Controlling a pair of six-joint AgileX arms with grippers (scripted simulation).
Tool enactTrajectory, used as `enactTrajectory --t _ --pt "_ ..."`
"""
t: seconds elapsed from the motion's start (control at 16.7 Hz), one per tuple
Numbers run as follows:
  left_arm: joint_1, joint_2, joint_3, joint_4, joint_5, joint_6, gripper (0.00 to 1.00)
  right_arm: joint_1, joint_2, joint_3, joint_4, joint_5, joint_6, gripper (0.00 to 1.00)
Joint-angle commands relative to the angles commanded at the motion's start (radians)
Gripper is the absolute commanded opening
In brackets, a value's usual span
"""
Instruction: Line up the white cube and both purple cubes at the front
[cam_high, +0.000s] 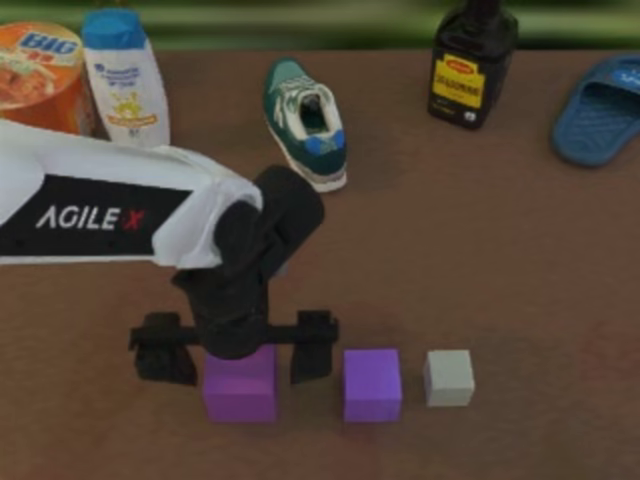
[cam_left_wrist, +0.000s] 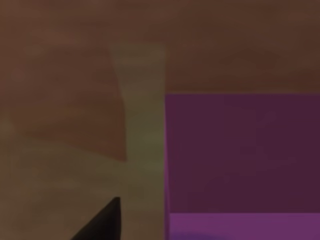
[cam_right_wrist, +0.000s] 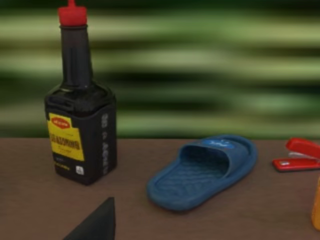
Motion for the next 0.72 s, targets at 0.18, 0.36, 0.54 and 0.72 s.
enactTrajectory --t 0.18,0.36,0.54,0.72 --pt "-0.001 -0.007 0.013 -0.017 0.000 0.000 1.00 0.000 0.000 0.000 0.000 0.000 0.000 1.00" --pt "0.006 -0.047 0.068 -0.116 0.001 -0.004 1.00 0.000 0.000 0.000 0.000 0.000 0.000 1.00" --pt "0.014 -0.096 0.128 -0.234 0.000 -0.005 1.00 0.000 0.000 0.000 0.000 0.000 0.000 1.00" --pt "0.018 -0.119 0.150 -0.269 -0.001 -0.004 1.00 0.000 0.000 0.000 0.000 0.000 0.000 1.00"
